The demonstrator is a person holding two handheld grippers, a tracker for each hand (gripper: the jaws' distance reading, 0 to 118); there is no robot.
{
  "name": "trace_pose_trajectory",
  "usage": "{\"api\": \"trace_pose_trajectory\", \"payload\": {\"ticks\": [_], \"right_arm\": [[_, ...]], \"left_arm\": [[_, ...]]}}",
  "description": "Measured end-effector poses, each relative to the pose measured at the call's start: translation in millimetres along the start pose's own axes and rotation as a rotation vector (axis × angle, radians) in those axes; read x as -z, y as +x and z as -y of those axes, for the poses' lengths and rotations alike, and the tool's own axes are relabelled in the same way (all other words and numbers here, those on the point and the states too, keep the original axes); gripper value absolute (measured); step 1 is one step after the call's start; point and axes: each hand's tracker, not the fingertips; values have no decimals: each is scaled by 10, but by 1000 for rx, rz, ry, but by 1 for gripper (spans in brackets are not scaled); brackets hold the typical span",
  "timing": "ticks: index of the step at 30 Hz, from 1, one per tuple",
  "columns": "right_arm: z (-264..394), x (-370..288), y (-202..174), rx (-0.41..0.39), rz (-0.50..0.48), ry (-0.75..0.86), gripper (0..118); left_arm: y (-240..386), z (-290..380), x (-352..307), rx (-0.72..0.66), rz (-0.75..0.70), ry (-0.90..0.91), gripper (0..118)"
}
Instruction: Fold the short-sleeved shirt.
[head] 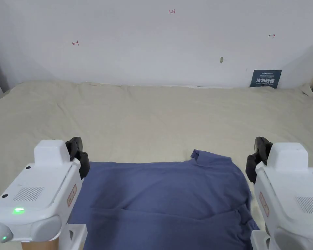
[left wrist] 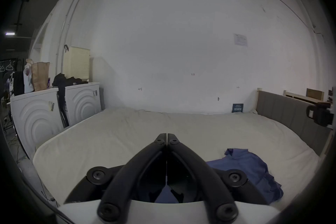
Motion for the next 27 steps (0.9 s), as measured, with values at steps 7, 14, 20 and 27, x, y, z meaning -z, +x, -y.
{"api": "trace_pose_trajectory", "payload": {"ticks": [7, 14, 20, 27], "right_arm": [[19, 164, 8, 20, -11, -31, 2], [45, 547, -41, 9, -30, -66, 2], [129, 1007, -109, 9, -30, -117, 2], [272, 1502, -204, -9, -9, -181, 2]], "left_arm": [[-130, 83, 392, -20, 6, -137, 0], [-553, 319, 1354, -81, 49, -390, 0], [-886, 674, 2365, -39, 35, -615, 0], [-1090, 1070, 3226, -67, 1, -756, 70]]}}
